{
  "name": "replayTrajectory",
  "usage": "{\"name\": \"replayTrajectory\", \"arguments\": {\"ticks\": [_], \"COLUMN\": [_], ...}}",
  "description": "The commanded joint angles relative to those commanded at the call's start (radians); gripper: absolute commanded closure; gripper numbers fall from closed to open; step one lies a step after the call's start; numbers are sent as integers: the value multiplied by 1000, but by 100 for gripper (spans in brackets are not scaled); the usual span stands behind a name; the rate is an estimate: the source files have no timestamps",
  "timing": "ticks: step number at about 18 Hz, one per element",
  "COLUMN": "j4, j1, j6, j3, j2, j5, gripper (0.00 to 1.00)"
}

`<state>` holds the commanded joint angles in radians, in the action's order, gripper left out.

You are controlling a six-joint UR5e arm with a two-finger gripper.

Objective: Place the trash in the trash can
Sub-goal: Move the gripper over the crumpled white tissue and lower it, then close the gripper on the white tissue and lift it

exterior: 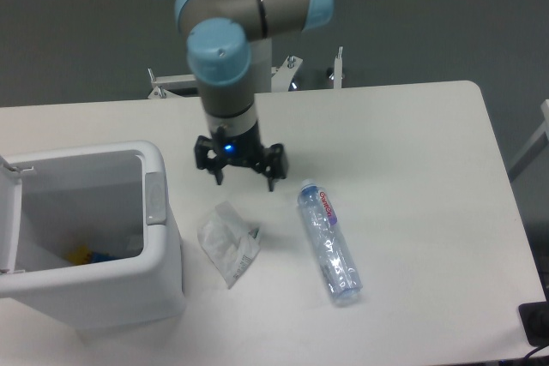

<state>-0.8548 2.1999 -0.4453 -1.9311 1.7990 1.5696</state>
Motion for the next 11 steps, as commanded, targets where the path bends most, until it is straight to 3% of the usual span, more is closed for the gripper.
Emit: {"name": "replayTrajectory", "arguments": {"ticks": [3, 6, 9, 10, 11], "j4": [37, 117, 118, 112, 112], "j1": [0, -2, 1, 1, 1], "j6": [34, 33, 33, 31, 31], "j3": [-3, 1, -2, -3, -6], "j2": [49, 95, 102, 100, 99], "j5": [-3, -2, 12, 30, 53], "gripper": [0, 0, 0, 7, 23]}}
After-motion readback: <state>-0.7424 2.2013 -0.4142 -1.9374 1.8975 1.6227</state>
